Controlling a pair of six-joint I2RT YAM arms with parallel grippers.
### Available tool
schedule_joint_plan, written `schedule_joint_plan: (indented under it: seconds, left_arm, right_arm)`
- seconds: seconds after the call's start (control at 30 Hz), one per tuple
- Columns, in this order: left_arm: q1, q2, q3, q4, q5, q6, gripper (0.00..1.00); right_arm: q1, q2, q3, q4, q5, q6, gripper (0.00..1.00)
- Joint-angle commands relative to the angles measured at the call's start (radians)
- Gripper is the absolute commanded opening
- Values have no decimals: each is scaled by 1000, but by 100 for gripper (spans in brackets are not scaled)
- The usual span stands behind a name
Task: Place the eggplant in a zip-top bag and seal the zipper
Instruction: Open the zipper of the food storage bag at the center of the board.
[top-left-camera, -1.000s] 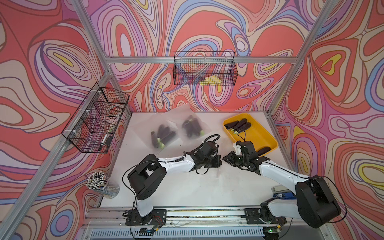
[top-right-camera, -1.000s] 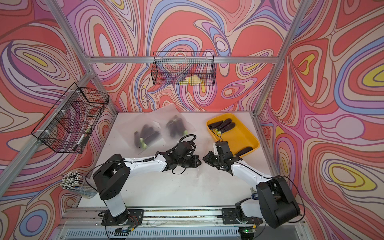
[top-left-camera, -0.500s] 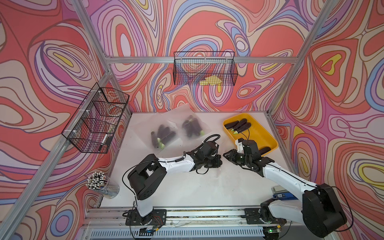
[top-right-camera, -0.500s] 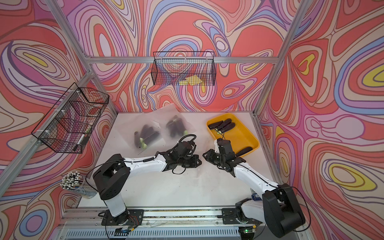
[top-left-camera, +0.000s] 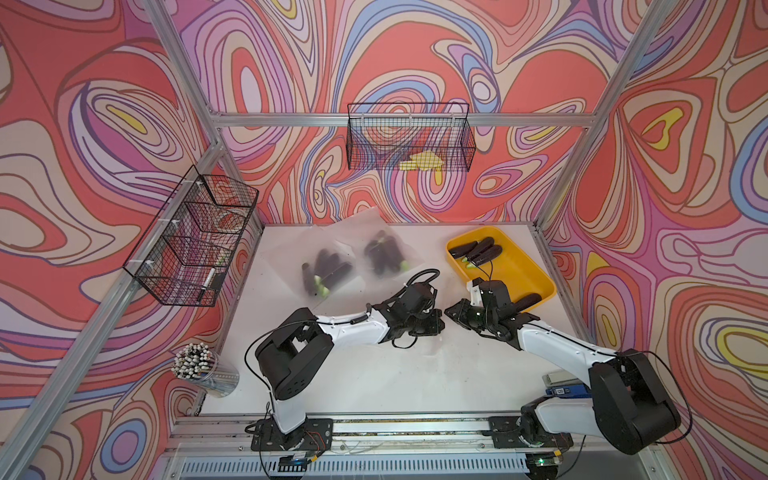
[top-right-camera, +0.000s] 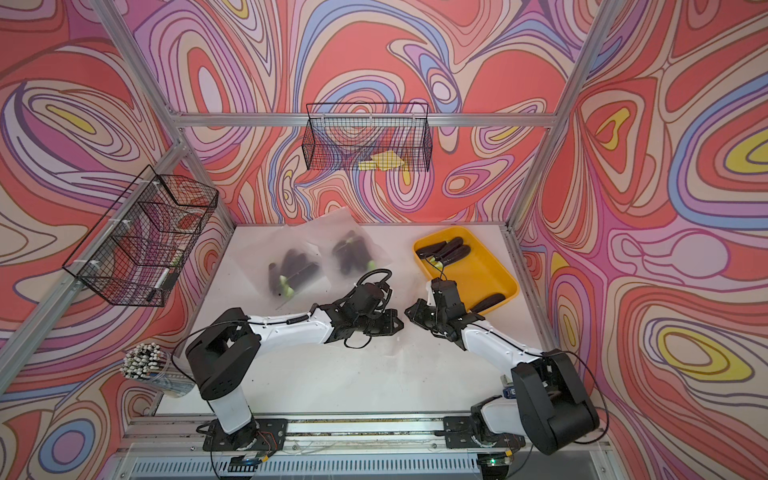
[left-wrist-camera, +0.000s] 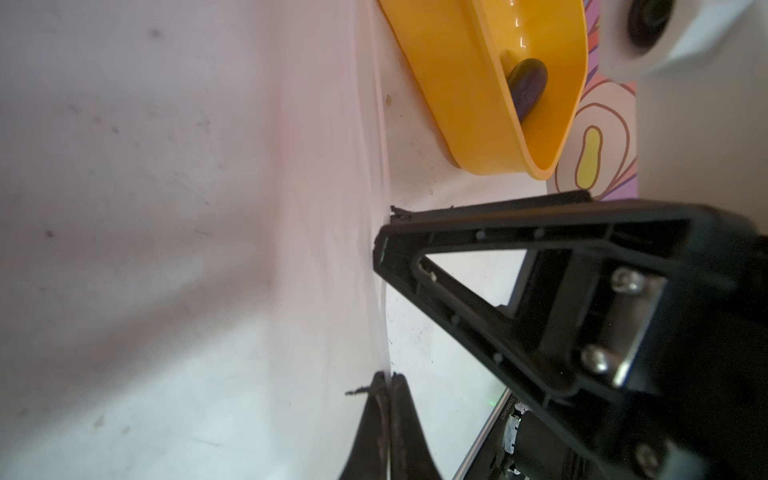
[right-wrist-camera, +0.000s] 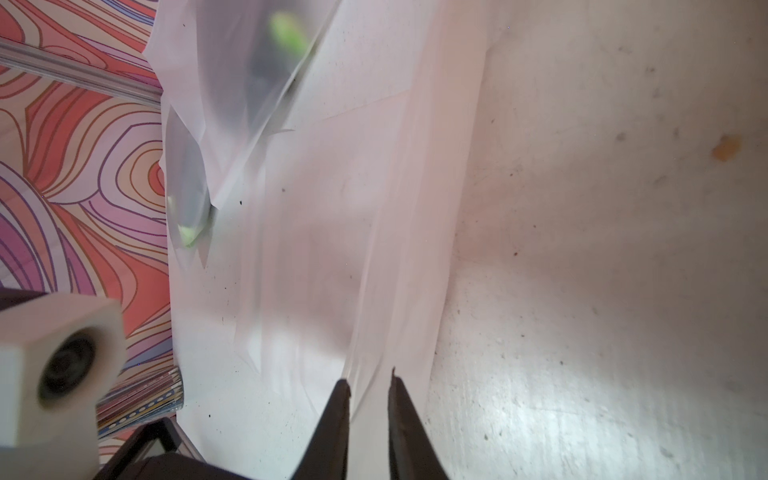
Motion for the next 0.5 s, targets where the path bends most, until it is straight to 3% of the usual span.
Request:
schedule_joint_plan:
  seconds: [0.0, 0.47]
  left_arm:
    - [5, 3, -10, 23, 14, -11, 0]
    - [4, -4, -14, 22, 19, -7, 0]
  right_arm:
    - [3, 20, -20, 18, 5, 3, 18]
    - [3, 13, -48, 30, 0, 9, 2]
